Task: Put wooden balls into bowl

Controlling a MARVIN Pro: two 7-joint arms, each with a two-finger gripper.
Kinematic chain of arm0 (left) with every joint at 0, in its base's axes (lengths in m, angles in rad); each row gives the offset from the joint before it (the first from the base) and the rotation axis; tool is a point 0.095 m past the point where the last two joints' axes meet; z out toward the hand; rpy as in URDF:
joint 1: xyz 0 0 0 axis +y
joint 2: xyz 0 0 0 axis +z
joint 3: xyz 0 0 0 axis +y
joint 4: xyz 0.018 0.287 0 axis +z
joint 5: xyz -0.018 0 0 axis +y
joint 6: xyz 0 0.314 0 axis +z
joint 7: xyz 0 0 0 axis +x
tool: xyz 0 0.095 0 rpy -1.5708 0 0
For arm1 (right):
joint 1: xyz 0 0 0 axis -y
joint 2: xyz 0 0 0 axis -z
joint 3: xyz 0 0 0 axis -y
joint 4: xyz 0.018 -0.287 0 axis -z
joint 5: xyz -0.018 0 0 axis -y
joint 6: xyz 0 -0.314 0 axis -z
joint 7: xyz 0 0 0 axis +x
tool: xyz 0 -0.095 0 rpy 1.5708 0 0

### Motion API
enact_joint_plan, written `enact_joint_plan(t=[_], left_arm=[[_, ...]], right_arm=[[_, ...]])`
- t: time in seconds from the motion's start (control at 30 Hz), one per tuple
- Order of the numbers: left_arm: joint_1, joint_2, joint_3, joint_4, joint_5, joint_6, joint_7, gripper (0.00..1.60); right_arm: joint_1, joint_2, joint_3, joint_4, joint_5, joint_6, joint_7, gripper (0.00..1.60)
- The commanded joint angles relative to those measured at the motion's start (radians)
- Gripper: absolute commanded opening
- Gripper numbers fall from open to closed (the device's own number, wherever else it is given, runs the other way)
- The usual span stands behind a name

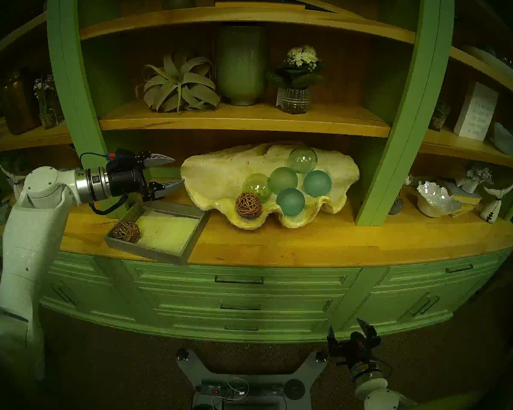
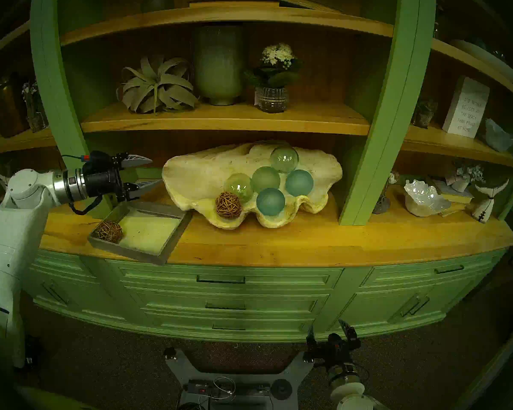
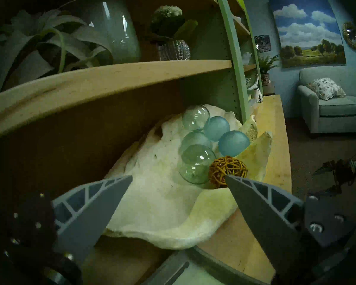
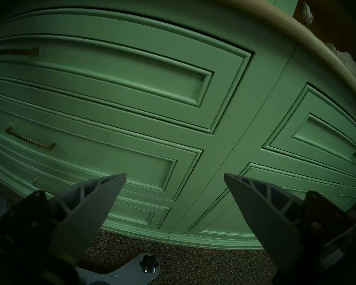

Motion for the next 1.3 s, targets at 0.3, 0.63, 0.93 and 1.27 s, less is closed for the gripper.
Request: enact_joint_plan(t=[0.3, 0.63, 0.93, 1.27], left_arm=[[0.260, 0.016, -0.235, -0.092, 0.086, 0.067, 0.022, 1.60], [0.357, 0.013, -0.303, -0.126, 0.160, 0.147, 0.062, 1.60], [0.324, 0.033, -0.309, -0.144, 0.190, 0.168, 0.089, 1.60], [0.287, 0.093, -0.257, -0.112, 0.221, 0.255, 0.081, 1.60]], right_arm=[[0.000, 0.001, 0.002, -0.026, 0.000, -0.004, -0.001, 1.60], [-0.001, 0.001, 0.002, -0.029, 0.000, -0.002, -0.001, 1.60], [0.000, 0.001, 0.002, -0.027, 0.000, -0.004, -0.001, 1.60], [0.000, 0.001, 0.002, -0.028, 0.000, -0.003, -0.001, 1.60]])
